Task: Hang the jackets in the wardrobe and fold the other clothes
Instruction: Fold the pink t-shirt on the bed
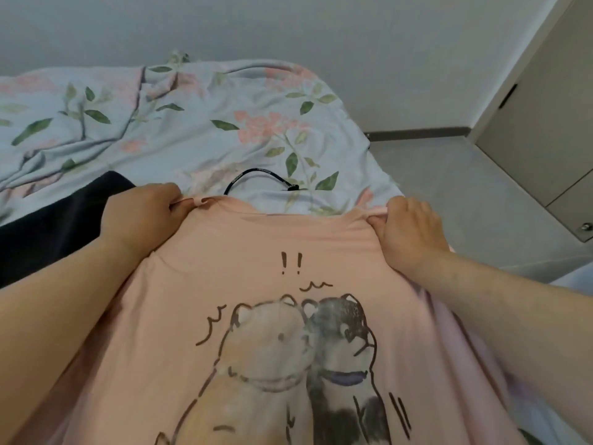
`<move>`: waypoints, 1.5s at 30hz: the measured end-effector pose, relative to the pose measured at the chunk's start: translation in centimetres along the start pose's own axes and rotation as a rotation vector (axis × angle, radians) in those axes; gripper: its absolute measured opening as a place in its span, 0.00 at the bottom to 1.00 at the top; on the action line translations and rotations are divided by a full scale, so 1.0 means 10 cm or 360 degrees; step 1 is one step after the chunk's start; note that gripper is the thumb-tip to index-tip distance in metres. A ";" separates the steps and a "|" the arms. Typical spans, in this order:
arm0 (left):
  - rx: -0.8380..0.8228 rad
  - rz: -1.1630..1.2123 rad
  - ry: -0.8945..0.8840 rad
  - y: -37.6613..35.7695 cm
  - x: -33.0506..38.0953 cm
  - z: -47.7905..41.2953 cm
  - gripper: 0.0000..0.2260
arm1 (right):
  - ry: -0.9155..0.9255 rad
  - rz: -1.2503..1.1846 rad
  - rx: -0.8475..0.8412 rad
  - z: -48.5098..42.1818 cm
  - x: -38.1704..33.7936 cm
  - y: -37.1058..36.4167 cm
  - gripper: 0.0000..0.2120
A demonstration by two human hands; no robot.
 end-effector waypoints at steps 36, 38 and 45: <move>-0.0387 0.0695 -0.0360 0.66 2.14 0.95 0.20 | -0.0102 -0.1448 -0.0320 2.01 -0.15 0.55 0.20; -0.0438 0.0577 -0.0398 0.68 2.14 0.90 0.21 | -0.0191 -0.1402 -0.0095 1.99 0.14 0.67 0.17; -0.0520 0.0712 -0.0429 0.74 3.20 0.50 0.14 | -0.0896 -0.1124 -0.0341 1.88 1.19 0.56 0.13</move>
Point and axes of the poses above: each hand's wrist, its own z-axis away from the middle knuckle, its own y-axis out of the back of the hand, x = y × z, the point moved 2 cm from there along -z, towards the middle knuckle, and after that the axes turned 6 degrees about -y, right-handed, at the moved point
